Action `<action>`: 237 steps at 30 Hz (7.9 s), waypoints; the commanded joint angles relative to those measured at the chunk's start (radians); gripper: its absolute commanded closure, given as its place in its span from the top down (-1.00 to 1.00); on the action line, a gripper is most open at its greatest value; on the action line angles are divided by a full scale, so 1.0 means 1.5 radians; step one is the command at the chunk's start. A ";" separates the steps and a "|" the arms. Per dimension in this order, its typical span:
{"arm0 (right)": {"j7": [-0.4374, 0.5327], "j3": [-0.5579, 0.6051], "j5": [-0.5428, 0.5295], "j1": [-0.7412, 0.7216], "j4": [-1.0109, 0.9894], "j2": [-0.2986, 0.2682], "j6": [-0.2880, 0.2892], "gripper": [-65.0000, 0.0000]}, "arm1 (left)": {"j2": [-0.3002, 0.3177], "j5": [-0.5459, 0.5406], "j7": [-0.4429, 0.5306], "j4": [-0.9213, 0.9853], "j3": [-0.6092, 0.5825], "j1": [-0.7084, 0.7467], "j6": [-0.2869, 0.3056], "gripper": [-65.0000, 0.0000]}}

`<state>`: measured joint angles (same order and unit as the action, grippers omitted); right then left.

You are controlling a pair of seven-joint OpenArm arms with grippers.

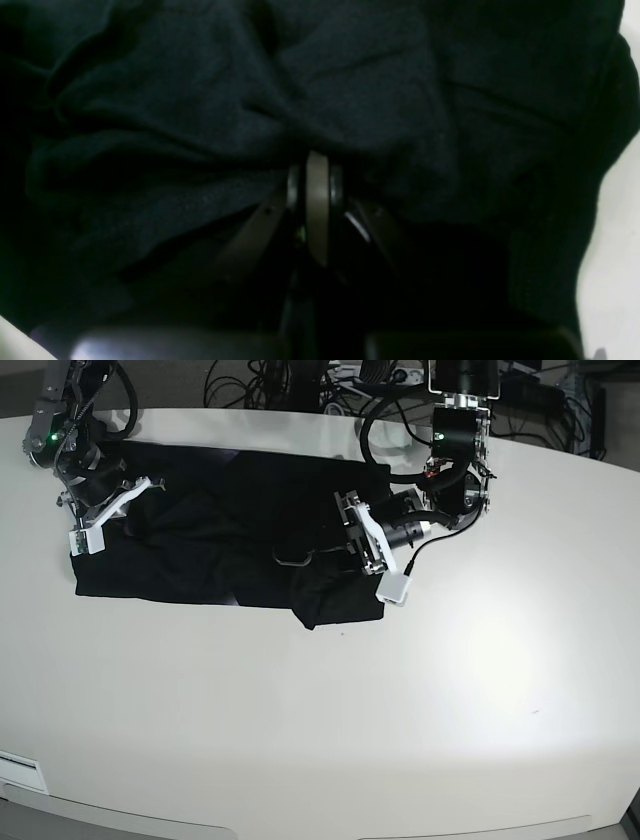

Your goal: Fold the T-shirt properly

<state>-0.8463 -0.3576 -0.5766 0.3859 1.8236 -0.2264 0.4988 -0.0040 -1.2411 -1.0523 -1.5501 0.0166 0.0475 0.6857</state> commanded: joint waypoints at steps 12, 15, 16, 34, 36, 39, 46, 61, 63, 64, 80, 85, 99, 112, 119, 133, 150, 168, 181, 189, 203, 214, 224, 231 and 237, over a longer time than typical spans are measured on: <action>-0.012 -0.001 0.000 0.001 0.005 -0.005 0.005 -1.00 | 0.006 -0.018 0.004 -0.012 -0.016 -0.008 0.008 -1.00; -0.013 -0.002 0.000 0.001 0.005 -0.005 0.004 -1.00 | 0.006 -0.018 0.006 -0.012 -0.016 -0.008 0.008 -1.00; -0.013 -0.002 0.000 0.001 0.005 -0.005 0.005 -1.00 | 0.006 -0.019 0.006 -0.012 -0.017 -0.008 0.008 -1.00; -0.015 -0.001 0.000 0.001 0.005 -0.004 0.005 -1.00 | 0.006 0.020 0.030 -0.012 -0.153 -0.037 0.008 -0.23; -0.015 -0.001 0.000 0.001 0.005 -0.005 0.005 -1.00 | 0.006 0.030 0.057 -0.012 -0.139 -0.038 0.008 -0.58; -0.014 -0.001 0.000 0.001 0.005 -0.005 0.005 -1.00 | 0.006 0.045 0.058 -0.013 -0.108 -0.041 0.008 -1.00; -0.012 -0.002 0.000 0.001 0.005 -0.005 0.004 -1.00 | 0.016 0.241 0.088 -0.010 -0.053 -0.045 0.008 -1.00; -0.025 -0.004 0.002 -0.072 0.025 -0.036 -0.021 -0.15 | 0.086 0.381 0.178 0.023 -0.111 0.018 -0.019 -1.00; -0.039 -0.011 0.016 -0.086 0.041 -0.051 -0.043 0.09 | 0.097 0.380 0.178 0.023 -0.111 0.018 -0.019 -1.00; -0.048 -0.017 0.027 -0.090 0.049 -0.057 -0.056 0.10 | 0.103 0.380 0.178 0.023 -0.111 0.018 -0.019 -1.00; -0.072 -0.099 -0.118 -0.052 -0.067 -0.072 -0.081 0.29 | 0.145 0.360 0.178 0.023 -0.111 0.016 -0.019 -1.00; -0.079 -0.099 -0.195 -0.054 -0.153 -0.072 -0.025 0.29 | 0.151 0.350 0.178 0.023 -0.111 0.016 -0.019 -1.00; -0.167 -0.099 -0.403 -0.061 -0.176 -0.030 0.112 0.29 | 0.150 0.331 0.178 0.023 -0.111 0.016 -0.018 -1.00; -0.170 -0.099 -0.289 -0.134 -0.141 -0.055 0.096 -1.00 | 0.151 0.203 0.161 0.018 -0.084 -0.009 0.008 -0.49; -0.169 -0.103 -0.115 -0.134 -0.045 -0.141 0.009 -1.00 | 0.162 0.186 0.138 0.018 -0.012 -0.032 0.008 -0.14; -0.184 -0.103 -0.250 -0.134 0.135 -0.185 -0.066 -1.00 | 0.212 0.170 0.138 0.018 -0.005 -0.031 0.008 -0.14; -0.182 -0.102 -0.348 -0.178 0.161 0.079 0.036 -1.00 | 0.211 0.160 0.137 0.018 -0.012 -0.027 0.008 -0.14; -0.201 0.172 -0.398 -0.211 0.156 0.162 0.133 0.43 | 0.211 0.156 0.138 0.018 -0.012 -0.028 0.008 -0.15; 0.023 0.177 0.020 -0.254 0.152 0.096 0.047 -1.00 | 0.210 -0.017 0.025 0.009 -0.033 -0.062 0.008 -1.00; 0.092 0.178 0.070 -0.317 -0.067 0.002 0.053 -1.00 | 0.203 -0.006 -0.020 -0.064 -0.185 -0.120 0.008 -1.00; 0.170 0.306 0.072 -0.504 -0.359 -0.071 0.133 -1.00 | 0.156 0.402 0.114 -0.060 -0.427 -0.136 0.008 -1.00; 0.070 0.337 0.027 -0.436 -0.348 -0.130 0.109 -1.00 | 0.201 0.562 0.234 0.086 -0.425 -0.187 0.008 -1.00; 0.017 0.272 0.028 -0.183 -0.147 -0.153 -0.025 -1.00 | 0.252 0.675 0.451 0.224 -0.425 -0.270 -0.039 -1.00; 0.027 0.163 0.076 -0.035 -0.033 -0.060 -0.039 -1.00 | 0.235 0.705 0.507 0.273 -0.425 -0.280 -0.058 -1.00; 0.028 0.084 0.072 -0.015 0.064 -0.020 -0.039 -1.00 | 0.224 0.701 0.484 0.258 -0.424 -0.308 -0.062 -1.00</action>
<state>-0.8223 -0.2256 -0.4618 0.3710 1.9011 -0.2459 0.4438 0.3187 -0.2531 -0.2321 -1.1671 -0.6170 -0.4076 0.6159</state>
